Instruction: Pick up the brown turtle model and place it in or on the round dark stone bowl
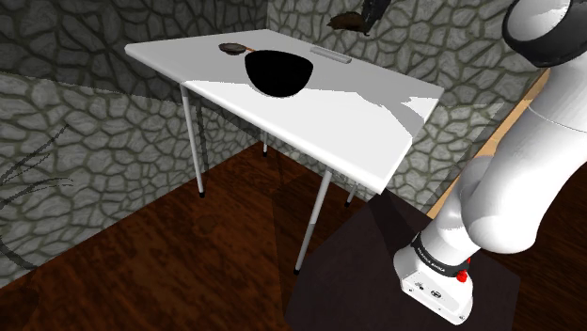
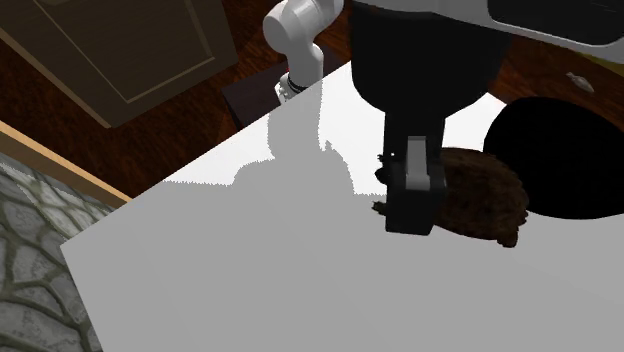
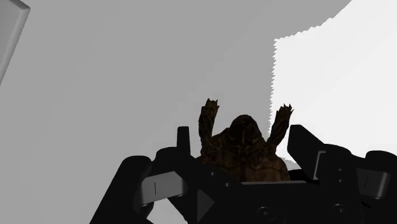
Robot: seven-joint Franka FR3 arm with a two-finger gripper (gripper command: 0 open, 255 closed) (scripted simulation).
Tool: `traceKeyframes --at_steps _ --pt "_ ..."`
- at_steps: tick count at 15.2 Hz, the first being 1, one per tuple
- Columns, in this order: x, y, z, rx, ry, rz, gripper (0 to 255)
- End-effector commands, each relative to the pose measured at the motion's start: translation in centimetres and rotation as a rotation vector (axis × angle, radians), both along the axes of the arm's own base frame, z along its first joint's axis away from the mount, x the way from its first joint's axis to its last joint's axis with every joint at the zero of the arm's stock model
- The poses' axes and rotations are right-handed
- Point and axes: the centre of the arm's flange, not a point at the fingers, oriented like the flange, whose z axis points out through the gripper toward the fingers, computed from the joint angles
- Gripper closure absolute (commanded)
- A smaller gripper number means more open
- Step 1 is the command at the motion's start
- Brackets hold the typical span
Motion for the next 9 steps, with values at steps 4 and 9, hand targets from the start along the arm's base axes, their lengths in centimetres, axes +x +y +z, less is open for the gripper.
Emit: traceKeyframes --at_steps 4,9 --pt "0.9 6.4 0.1 -0.001 0.0 -0.001 255" --pt "1.9 12.9 0.4 -0.001 0.0 -0.001 255"
